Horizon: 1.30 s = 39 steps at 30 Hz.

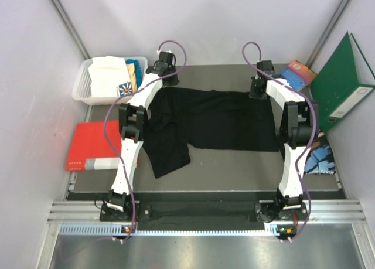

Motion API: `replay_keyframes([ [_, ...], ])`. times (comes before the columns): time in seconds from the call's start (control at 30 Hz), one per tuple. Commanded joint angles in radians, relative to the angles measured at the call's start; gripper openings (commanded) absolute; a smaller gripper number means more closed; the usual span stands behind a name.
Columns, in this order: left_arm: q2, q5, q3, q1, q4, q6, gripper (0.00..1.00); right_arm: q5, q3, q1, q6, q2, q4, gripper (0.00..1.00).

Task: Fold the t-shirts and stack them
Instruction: Fold the tshirt

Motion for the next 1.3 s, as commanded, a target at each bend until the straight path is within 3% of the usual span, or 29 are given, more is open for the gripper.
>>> replay_keyframes([
  [0.0, -0.313, 0.064, -0.079, -0.048, 0.138, 0.049, 0.08, -0.016, -0.104, -0.002, -0.023, -0.341, 0.131, 0.19],
  [0.07, -0.434, 0.085, -0.166, -0.059, 0.112, 0.05, 0.35, -0.018, -0.13, -0.002, -0.029, -0.406, 0.091, 0.36],
  [0.13, -0.515, 0.116, -0.287, -0.064, 0.085, 0.055, 0.53, -0.012, -0.183, -0.003, -0.031, -0.498, 0.025, 0.53],
  [0.17, -0.605, 0.118, -0.341, -0.068, 0.062, 0.052, 0.67, -0.011, -0.211, -0.003, -0.029, -0.531, 0.008, 0.6],
  [0.2, -0.652, 0.116, -0.405, -0.067, 0.058, 0.047, 0.9, -0.016, -0.281, -0.007, -0.026, -0.596, -0.019, 0.74],
  [0.23, -0.701, 0.104, -0.537, -0.07, 0.058, 0.044, 0.99, -0.018, -0.326, -0.007, -0.02, -0.63, -0.021, 0.82],
  [0.3, -0.831, 0.098, -0.668, -0.07, 0.049, 0.021, 0.99, -0.031, -0.46, -0.019, -0.007, -0.721, -0.029, 0.99],
  [0.43, -1.009, 0.078, -1.02, -0.071, 0.022, -0.033, 0.99, -0.142, -0.659, -0.06, 0.038, -0.834, -0.021, 1.0],
  [0.53, -1.099, 0.073, -1.189, -0.084, -0.047, -0.086, 0.99, -0.179, -0.768, -0.077, 0.059, -0.888, -0.023, 1.0],
  [0.8, -1.212, 0.075, -1.499, -0.16, -0.141, -0.206, 0.98, -0.128, -0.904, -0.157, 0.104, -0.932, -0.047, 0.98],
  [1.0, -1.194, 0.072, -1.595, -0.265, -0.1, -0.223, 0.98, -0.093, -0.96, -0.218, 0.122, -0.945, -0.018, 0.96],
  [1.27, -1.077, -0.011, -1.526, -0.432, -0.106, -0.203, 0.98, -0.111, -0.99, -0.264, 0.138, -0.843, 0.049, 0.95],
])
